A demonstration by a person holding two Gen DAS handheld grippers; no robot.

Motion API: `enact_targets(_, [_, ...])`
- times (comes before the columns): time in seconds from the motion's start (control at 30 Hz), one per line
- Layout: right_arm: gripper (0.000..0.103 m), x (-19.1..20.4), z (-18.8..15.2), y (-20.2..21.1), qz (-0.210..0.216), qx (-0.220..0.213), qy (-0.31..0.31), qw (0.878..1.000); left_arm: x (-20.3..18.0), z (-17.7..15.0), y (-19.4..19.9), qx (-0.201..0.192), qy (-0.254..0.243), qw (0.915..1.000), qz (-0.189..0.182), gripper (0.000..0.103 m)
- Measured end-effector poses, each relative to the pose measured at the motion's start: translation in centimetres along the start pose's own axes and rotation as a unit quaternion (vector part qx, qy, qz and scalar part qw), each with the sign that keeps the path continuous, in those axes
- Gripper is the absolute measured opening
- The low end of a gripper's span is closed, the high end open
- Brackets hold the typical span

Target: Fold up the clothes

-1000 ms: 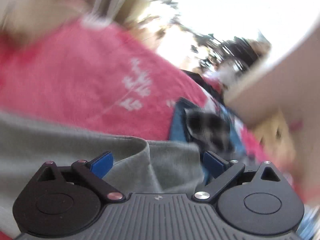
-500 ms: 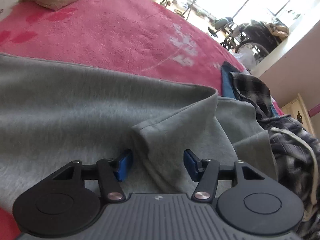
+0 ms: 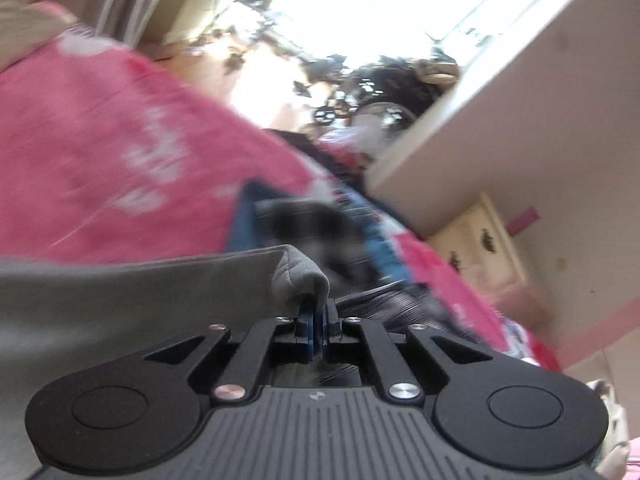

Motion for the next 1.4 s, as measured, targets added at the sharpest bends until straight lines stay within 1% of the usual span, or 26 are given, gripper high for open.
enact_targets(0.1, [0.004,-2.1,0.9,-1.5,-0.011,0.007,-0.015,1.0,-0.1,-0.1,0.0,0.0,-0.001,1.0,0.003,0.046])
enact_targets(0.17, [0.004,-2.2,0.8,-2.7,-0.011,0.013,-0.014,1.0,-0.1,-0.1,0.0,0.001,-0.003,1.0,0.005,0.046])
enact_targets(0.3, [0.004,-0.8,0.7,-5.3,-0.008,0.017,0.002,1.0,-0.2,-0.1,0.0,0.002,-0.008,0.9999,0.009,0.046])
enact_targets(0.4, [0.005,0.0,0.1,-6.8,-0.007,0.028,-0.001,1.0,-0.2,-0.2,-0.1,0.003,-0.011,0.9998,0.013,0.047])
enact_targets(0.43, [0.005,-0.4,0.0,-7.4,-0.016,0.034,-0.01,0.999,-0.2,-0.2,-0.1,0.003,-0.013,0.9998,0.014,0.047])
enact_targets(0.47, [0.011,-0.7,-0.1,-7.9,-0.026,0.04,-0.019,0.999,-0.2,-0.2,-0.1,0.004,-0.014,0.9998,0.015,0.047])
enact_targets(0.53, [0.015,-1.4,-0.3,-8.9,-0.044,0.052,-0.037,0.997,-0.2,-0.2,-0.1,0.004,-0.016,0.9997,0.017,0.048])
enact_targets(0.6, [0.016,-3.3,0.2,-8.6,-0.051,0.044,-0.087,0.994,-0.3,-0.2,-0.1,0.005,-0.019,0.9996,0.019,0.048])
enact_targets(0.7, [0.02,-6.4,0.6,-6.6,-0.046,0.024,-0.17,0.984,-0.3,-0.3,-0.1,0.005,-0.022,0.9995,0.023,0.05])
enact_targets(0.77, [0.02,-8.1,0.3,-4.5,-0.035,0.014,-0.225,0.974,-0.2,-0.3,-0.1,0.006,-0.021,0.9995,0.024,0.051])
enact_targets(0.8, [0.021,-8.7,-0.2,-3.2,-0.018,0.009,-0.256,0.966,-0.2,-0.2,-0.1,0.006,-0.019,0.9995,0.024,0.052])
enact_targets(0.83, [0.021,-9.2,-0.7,-1.9,0.0,0.005,-0.286,0.958,-0.1,-0.2,-0.2,0.007,-0.016,0.9996,0.024,0.052])
enact_targets(0.9, [0.029,-9.9,-2.5,1.2,0.036,-0.002,-0.35,0.936,0.0,-0.1,-0.1,0.008,-0.013,0.9996,0.022,0.052])
enact_targets(0.93, [0.037,-10.1,-3.7,2.7,0.051,0.0,-0.377,0.925,0.0,0.0,-0.1,0.008,-0.011,0.9997,0.022,0.052])
enact_targets(0.97, [0.043,-10.1,-5.2,4.2,0.064,0.003,-0.405,0.912,0.1,0.1,0.0,0.007,-0.01,0.9997,0.023,0.052])
enact_targets(1.03, [0.043,-9.1,-8.9,6.6,0.101,0.033,-0.449,0.887,0.3,0.5,0.3,0.004,-0.008,0.9996,0.025,0.052])
enact_targets(1.07, [0.043,-8.4,-10.9,7.6,0.119,0.052,-0.471,0.872,0.5,0.7,0.6,0.002,-0.007,0.9996,0.029,0.052])
enact_targets(1.1, [0.043,-7.3,-13.0,8.3,0.135,0.073,-0.493,0.856,0.7,0.8,1.0,0.001,-0.004,0.9995,0.031,0.052])
enact_targets(1.2, [0.043,-3.6,-18.4,9.9,0.186,0.127,-0.55,0.804,2.9,-1.4,4.9,0.021,0.053,0.998,0.028,0.052])
enact_targets(1.27, [0.044,-1.3,-21.5,10.2,0.199,0.151,-0.591,0.767,4.3,-2.8,7.5,0.035,0.09,0.995,0.026,0.052])
enact_targets(1.3, [0.046,-0.2,-22.9,10.2,0.205,0.165,-0.613,0.745,5.0,-3.5,8.8,0.041,0.109,0.9929,0.025,0.052])
enact_targets(1.4, [0.047,1.9,-24.9,11.0,0.228,0.158,-0.665,0.694,7.0,-5.7,12.7,0.062,0.165,0.9841,0.021,0.052])
Point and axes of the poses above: each gripper's, at about its wrist camera, not at the fingertips, and y roughly against the way its jaws point, x to its left, z to its top, the point moved 10 cm from there along -y, roughly the way its jaws point, and after that the axes turned 3 degrees about -y, right-handed, at the moved point
